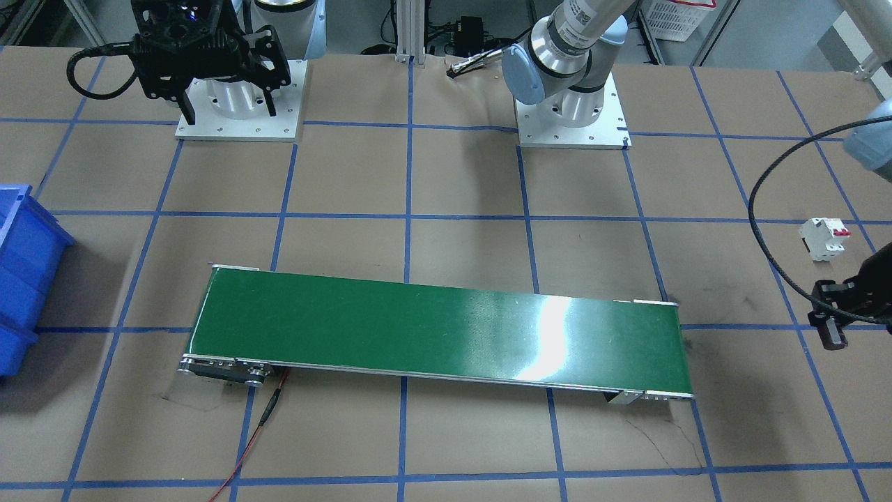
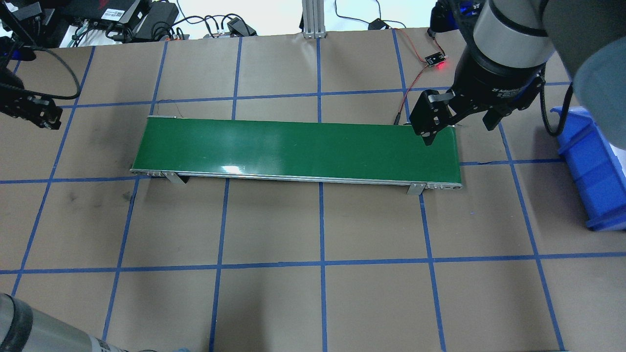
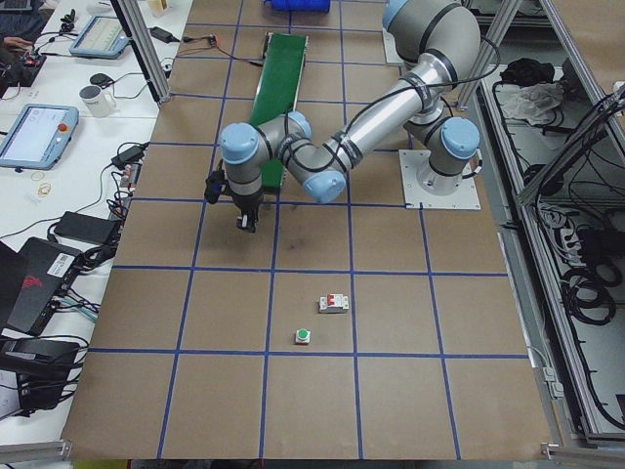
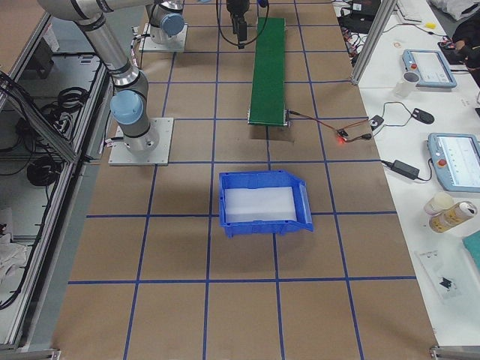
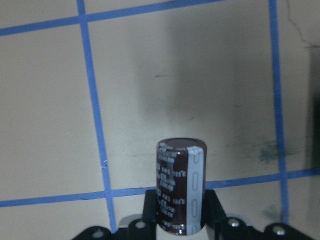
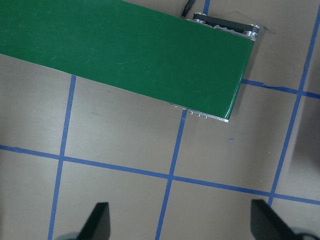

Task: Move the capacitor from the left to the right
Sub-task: 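Carry the capacitor with the left gripper over the green conveyor belt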

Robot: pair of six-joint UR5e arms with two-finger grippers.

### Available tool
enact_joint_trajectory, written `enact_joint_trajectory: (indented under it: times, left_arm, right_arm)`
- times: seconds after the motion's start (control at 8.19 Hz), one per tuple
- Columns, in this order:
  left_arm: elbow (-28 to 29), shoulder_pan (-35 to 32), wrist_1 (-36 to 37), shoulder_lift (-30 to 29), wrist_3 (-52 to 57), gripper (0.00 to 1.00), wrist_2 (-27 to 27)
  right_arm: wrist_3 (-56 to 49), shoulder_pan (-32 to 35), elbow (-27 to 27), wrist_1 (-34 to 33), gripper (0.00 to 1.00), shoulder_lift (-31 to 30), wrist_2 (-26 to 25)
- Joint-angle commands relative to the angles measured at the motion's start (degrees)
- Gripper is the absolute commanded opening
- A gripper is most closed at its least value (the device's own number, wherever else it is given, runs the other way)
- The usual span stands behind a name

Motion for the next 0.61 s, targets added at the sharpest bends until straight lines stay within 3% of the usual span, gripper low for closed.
enact_joint_trajectory:
  times: [0.0, 0.24, 0.49]
  left_arm:
    - [-0.80, -9.27, -1.43, 0.93, -4.69, 0.00, -0.04]
    - [-2.64, -14.72, -1.26, 1.01, -6.26, 0.00, 0.04]
    - [-3.35, -15.97, -1.78, 1.54, -13.28, 0.00, 0.04]
  right_arm:
    - [0.08, -0.06, 0.00, 0.00, 1.00, 0.03, -0.08]
    - [0.08, -0.06, 0.00, 0.09, 1.00, 0.03, -0.08]
    - [0.08, 0.03, 0.00, 0.35, 1.00, -0.06, 0.00]
